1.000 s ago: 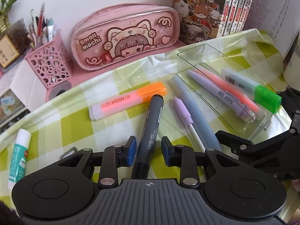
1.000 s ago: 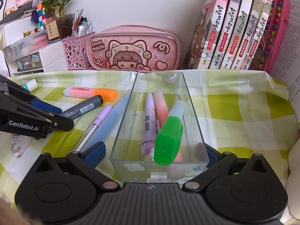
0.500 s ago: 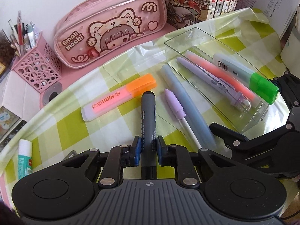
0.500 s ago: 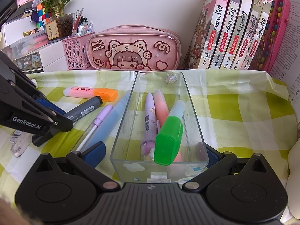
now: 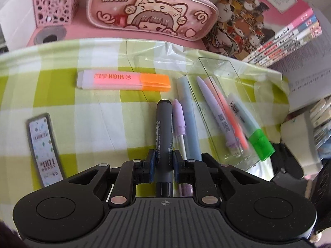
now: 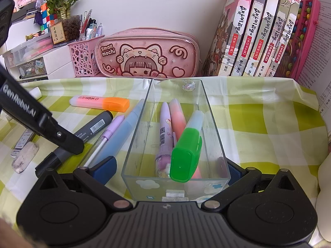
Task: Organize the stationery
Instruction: 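Lift the dark grey marker with the left gripper over the clear box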
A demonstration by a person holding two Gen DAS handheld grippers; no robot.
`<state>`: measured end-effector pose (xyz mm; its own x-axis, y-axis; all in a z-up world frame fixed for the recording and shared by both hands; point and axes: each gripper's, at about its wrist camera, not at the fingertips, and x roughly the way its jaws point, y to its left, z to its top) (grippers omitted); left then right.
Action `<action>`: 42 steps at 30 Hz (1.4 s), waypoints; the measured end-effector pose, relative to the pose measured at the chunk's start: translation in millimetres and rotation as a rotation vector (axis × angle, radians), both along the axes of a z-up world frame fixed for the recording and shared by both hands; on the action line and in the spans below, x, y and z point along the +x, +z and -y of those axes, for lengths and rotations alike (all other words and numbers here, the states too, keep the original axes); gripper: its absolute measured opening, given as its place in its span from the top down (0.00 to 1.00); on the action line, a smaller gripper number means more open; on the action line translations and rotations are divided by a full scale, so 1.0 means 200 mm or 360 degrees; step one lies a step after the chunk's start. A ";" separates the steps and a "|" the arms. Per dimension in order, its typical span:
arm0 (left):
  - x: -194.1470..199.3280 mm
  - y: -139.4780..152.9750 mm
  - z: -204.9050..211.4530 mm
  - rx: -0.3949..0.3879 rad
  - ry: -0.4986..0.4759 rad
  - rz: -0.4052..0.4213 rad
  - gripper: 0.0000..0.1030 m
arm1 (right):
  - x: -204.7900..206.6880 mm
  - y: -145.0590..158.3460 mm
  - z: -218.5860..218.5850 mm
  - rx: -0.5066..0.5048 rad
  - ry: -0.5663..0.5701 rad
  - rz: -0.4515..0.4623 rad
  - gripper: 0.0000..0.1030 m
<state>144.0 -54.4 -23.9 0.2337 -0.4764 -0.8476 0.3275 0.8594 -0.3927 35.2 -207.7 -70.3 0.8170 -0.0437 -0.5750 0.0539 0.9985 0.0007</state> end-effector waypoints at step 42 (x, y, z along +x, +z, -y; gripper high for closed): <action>0.01 0.35 0.64 0.0303 -0.0237 0.0214 0.85 | -0.01 0.00 0.00 0.0027 0.0003 0.0012 0.02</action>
<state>145.5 -181.4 46.7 0.2895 -0.3491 -0.8912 0.4938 0.8521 -0.1734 32.8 -207.6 -69.3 0.8215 -0.0323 -0.5693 0.0519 0.9985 0.0183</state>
